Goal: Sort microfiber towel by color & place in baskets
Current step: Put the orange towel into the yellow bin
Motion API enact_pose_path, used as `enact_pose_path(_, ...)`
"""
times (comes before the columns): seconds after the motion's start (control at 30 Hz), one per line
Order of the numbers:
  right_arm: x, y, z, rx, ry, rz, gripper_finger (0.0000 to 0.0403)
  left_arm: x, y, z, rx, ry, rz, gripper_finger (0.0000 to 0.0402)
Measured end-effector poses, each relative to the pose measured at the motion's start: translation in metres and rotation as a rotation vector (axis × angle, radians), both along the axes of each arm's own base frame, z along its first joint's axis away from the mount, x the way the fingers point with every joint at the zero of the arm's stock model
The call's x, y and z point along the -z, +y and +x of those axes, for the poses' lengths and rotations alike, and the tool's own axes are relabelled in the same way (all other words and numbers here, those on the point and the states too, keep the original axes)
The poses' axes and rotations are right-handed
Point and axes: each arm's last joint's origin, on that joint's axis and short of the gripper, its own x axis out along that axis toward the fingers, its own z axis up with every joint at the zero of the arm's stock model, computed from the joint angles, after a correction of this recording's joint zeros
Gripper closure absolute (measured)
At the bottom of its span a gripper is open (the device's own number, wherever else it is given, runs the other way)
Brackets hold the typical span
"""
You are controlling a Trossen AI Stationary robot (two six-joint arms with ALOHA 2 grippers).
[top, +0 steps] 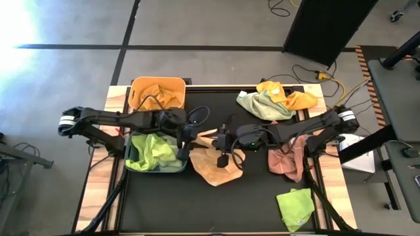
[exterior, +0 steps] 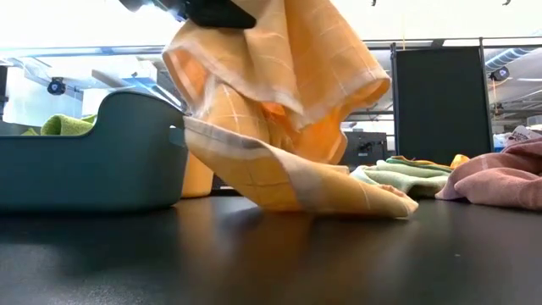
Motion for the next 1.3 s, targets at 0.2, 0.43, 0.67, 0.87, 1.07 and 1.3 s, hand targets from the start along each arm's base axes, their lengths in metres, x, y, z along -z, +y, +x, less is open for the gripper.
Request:
enact_pose_path(0.2, 0.013, -0.002, -0.009, 0.045, 0.159, 0.074, 0.0381, 0.005, 0.0, -0.008, -0.018, 0.092, -0.006, 0.0284)
enact_pose_path(0.43, 0.075, -0.004, -0.018, 0.172, 0.451, 0.184, 0.037, 0.018, 0.004, -0.013, -0.131, 0.202, 0.035, 0.0224)
enact_pose_path(0.67, 0.136, -0.005, -0.023, 0.258, 0.631, 0.228, 0.031, 0.047, 0.004, 0.011, -0.14, 0.256, 0.022, 0.0169)
enact_pose_path(0.87, 0.125, -0.002, -0.023, 0.255, 0.649, 0.222, 0.0215, 0.063, 0.006, 0.044, -0.132, 0.304, 0.037, 0.0153)
enact_pose_path(1.07, 0.091, 0.006, -0.042, 0.275, 0.717, 0.254, 0.0131, 0.08, 0.012, 0.072, -0.124, 0.464, 0.056, 0.0152)
enact_pose_path(1.3, 0.075, 0.021, -0.063, 0.32, 0.742, 0.326, 0.0088, 0.116, 0.015, 0.093, -0.12, 0.636, 0.056, 0.0164)
